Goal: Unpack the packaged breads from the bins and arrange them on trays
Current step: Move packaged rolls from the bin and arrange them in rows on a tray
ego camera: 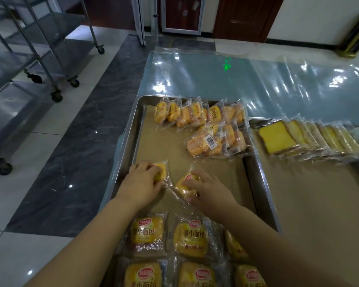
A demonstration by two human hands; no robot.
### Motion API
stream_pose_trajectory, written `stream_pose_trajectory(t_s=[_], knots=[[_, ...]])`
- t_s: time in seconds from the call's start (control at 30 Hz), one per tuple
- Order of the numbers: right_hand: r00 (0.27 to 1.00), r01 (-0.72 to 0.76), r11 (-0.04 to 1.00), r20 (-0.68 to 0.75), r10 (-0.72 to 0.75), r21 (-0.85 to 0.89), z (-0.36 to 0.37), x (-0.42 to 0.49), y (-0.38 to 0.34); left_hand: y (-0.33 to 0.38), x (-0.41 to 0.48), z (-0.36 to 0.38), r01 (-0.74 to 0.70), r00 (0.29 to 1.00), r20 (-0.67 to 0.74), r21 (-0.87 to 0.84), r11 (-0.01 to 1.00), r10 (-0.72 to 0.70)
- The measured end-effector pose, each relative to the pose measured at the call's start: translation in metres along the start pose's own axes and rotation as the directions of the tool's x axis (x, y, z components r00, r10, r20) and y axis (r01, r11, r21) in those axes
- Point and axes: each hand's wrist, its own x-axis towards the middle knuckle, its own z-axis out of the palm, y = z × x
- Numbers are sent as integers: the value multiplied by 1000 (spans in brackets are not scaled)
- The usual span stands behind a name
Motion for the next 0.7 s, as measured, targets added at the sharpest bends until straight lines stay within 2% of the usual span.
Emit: stream_pose_trajectory(t_s=[0.07,0.17,0.37,0.57,0.7], knots=[[997,-57,998,-58,55,-39,4,-3,-4,1,-4,1,12,1000,2,-8,1000,-12],[983,-172,982,-73,167,-76,7,-10,-8,0,-13,4,12,999,-32,-59,998,-14],[920,-388,922,-67,385,-24,10,-16,-14,-1,-32,10,-14,1000,-14,-100,995,13],[932,-363,932,-24,362,-4,16,-16,-23,0,-42,11,-20,1000,18,-37,999,20],[917,-387,918,-71,393,87,-3,-9,-11,-3,-34,5,-24,999,-27,-37,999,23]])
